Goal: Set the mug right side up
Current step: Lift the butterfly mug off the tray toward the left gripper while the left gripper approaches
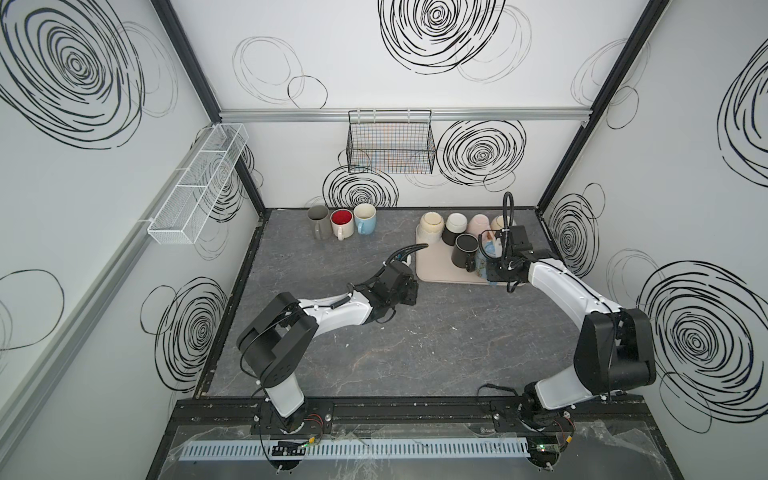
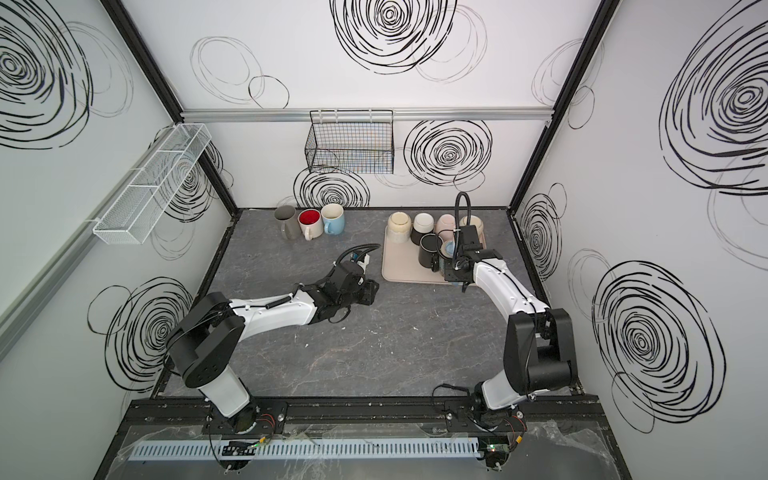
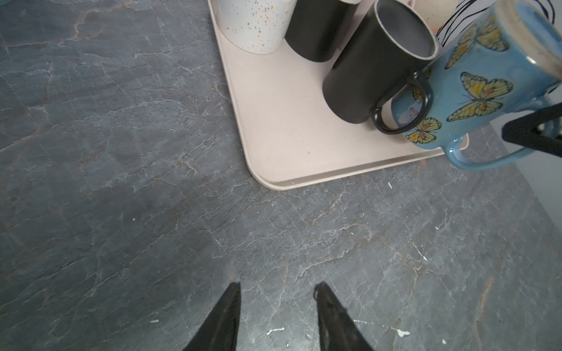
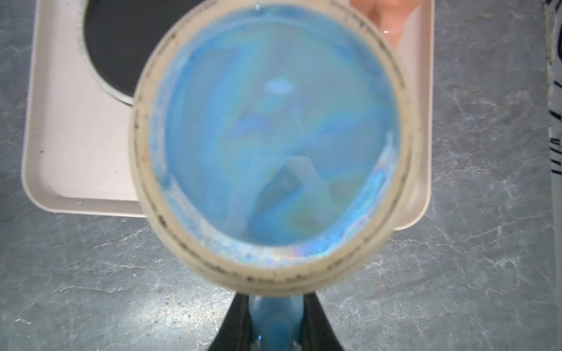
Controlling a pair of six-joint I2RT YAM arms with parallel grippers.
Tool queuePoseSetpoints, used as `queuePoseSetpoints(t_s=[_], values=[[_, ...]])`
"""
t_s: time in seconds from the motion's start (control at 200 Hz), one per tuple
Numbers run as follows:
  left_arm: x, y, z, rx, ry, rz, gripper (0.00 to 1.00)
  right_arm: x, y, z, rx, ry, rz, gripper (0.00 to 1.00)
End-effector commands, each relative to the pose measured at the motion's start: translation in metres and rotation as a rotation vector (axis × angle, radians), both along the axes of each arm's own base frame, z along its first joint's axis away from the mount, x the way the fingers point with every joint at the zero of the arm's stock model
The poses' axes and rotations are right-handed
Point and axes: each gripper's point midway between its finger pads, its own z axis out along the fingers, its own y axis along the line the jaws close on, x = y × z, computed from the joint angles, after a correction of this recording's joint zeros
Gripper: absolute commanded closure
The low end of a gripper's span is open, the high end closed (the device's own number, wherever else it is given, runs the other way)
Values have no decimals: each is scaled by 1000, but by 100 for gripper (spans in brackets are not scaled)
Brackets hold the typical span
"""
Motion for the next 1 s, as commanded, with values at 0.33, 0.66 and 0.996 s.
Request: queuePoseSetpoints(t_s=[0.33, 0.66, 0.996], values=[[1, -1, 21, -45, -59, 0, 56, 14, 51, 78, 58, -273, 114, 100], [-1, 4, 27, -57, -70, 8, 56, 3, 82, 122, 102, -408, 179, 100], [-2, 10, 33, -63, -77, 24, 56, 12, 132, 133, 200, -439, 278, 100]])
